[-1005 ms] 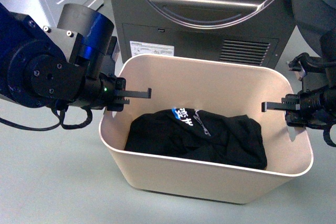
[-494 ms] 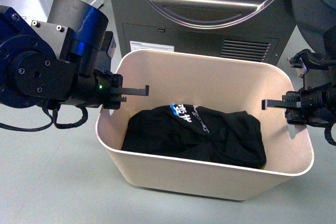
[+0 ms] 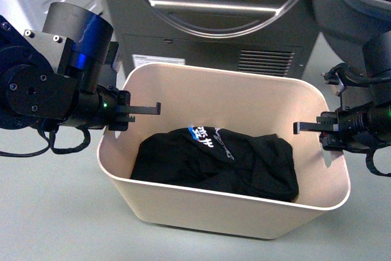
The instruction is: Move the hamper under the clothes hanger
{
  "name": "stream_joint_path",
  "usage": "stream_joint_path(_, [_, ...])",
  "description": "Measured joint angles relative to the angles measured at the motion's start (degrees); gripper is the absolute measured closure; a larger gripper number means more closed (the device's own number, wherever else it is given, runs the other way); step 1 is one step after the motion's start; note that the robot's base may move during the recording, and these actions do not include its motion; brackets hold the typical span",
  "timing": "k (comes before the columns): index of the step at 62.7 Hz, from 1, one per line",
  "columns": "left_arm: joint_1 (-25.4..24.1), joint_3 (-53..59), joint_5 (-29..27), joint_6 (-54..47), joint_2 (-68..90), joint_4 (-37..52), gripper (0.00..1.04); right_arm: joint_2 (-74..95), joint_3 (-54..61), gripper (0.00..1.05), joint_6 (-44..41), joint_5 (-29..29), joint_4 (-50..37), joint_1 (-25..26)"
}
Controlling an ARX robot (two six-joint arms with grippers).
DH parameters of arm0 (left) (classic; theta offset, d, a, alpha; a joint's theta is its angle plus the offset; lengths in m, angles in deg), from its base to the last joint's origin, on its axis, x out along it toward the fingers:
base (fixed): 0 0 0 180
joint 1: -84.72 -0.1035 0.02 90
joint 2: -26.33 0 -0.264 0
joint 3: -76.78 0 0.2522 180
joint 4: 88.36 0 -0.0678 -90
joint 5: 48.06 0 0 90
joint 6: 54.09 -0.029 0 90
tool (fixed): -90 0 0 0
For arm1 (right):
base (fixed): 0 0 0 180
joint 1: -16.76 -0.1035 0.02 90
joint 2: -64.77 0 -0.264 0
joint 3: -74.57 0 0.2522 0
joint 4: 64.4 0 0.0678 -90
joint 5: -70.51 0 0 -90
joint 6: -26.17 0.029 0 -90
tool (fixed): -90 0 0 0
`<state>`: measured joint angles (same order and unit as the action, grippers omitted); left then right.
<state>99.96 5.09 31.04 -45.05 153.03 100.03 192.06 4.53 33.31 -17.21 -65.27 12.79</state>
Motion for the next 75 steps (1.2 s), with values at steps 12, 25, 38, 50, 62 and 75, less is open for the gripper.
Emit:
stream_joint_path(12, [0.46, -0.02, 0.59, 0.00, -0.26, 0.04, 1.01, 0.00, -0.02, 1.02, 0.00, 1.14, -0.04, 0.48])
stream_joint_path(25, [1.55, -0.17, 1.16, 0.00, -0.31, 0.13, 1.01, -0.02, 0.00, 1.02, -0.02, 1.60, -0.04, 1.77])
stream_joint_path(38, [1.42, -0.17, 0.72, 0.00, -0.33, 0.13, 1.01, -0.02, 0.02, 1.02, -0.02, 1.36, -0.04, 1.57])
stream_joint_path(50, [1.03, -0.13, 0.50, -0.02, -0.37, 0.13, 1.01, -0.04, 0.02, 1.02, 0.00, 0.98, -0.04, 1.20])
stream_joint_path(62, [1.01, -0.13, 0.48, 0.00, -0.37, 0.15, 1.01, -0.17, 0.04, 1.02, 0.00, 1.09, -0.07, 1.20])
stream_joint_path(75, [1.07, -0.13, 0.59, 0.00, -0.37, 0.15, 1.01, -0.28, 0.04, 1.02, 0.00, 1.31, -0.07, 1.27])
